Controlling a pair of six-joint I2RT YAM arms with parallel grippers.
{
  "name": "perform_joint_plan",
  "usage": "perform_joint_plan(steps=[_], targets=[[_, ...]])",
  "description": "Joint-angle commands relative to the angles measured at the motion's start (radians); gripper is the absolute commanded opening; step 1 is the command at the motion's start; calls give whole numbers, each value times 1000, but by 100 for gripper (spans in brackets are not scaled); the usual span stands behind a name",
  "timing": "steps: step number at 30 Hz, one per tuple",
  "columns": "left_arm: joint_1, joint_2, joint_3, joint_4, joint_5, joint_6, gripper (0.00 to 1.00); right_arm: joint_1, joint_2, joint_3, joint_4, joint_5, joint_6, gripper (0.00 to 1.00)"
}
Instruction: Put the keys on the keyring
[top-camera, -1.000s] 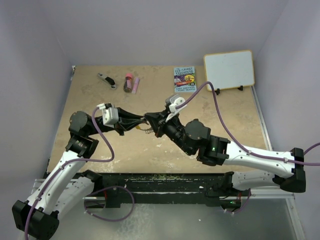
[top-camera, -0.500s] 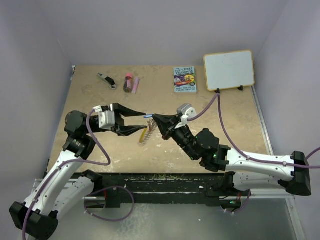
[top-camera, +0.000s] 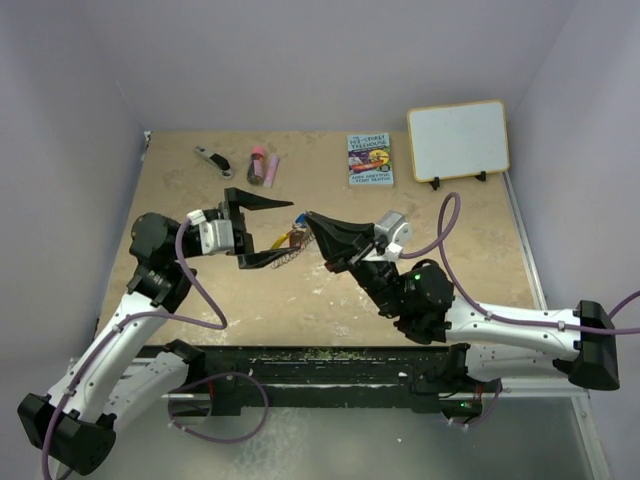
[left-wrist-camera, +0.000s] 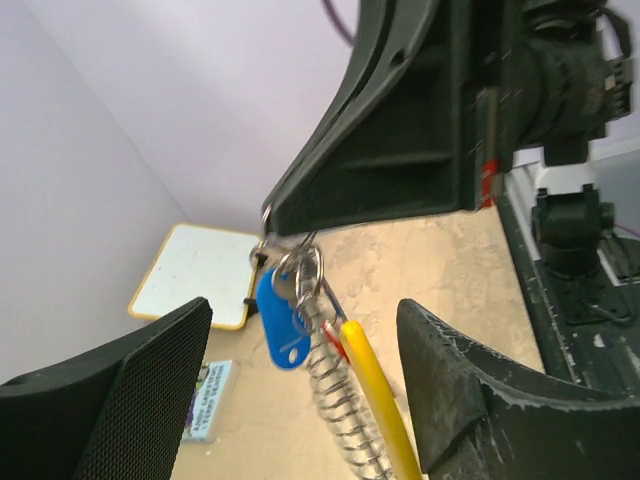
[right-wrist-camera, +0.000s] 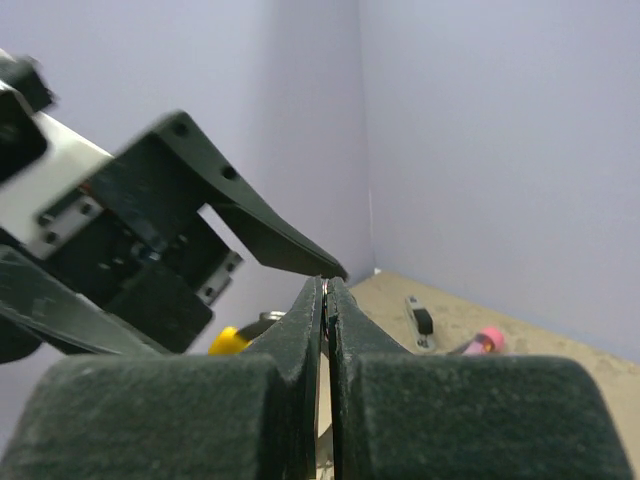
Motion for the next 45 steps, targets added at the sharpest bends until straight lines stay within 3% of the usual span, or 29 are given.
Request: perform_joint_plan(steps=[1, 19, 26, 45], targets=[[-12, 22, -4, 7, -105, 95, 80, -2, -16, -4, 195, -69, -47, 0], [-46, 30, -27, 251, -80, -95, 83, -2, 54, -4, 365, -129, -108, 0], [-66, 28, -35, 271, -48, -168, 74, -1, 99, 5, 445, -135, -144, 0], [-113, 29, -68, 275, -52, -232, 64, -3, 175, 16, 685, -68, -205, 0]])
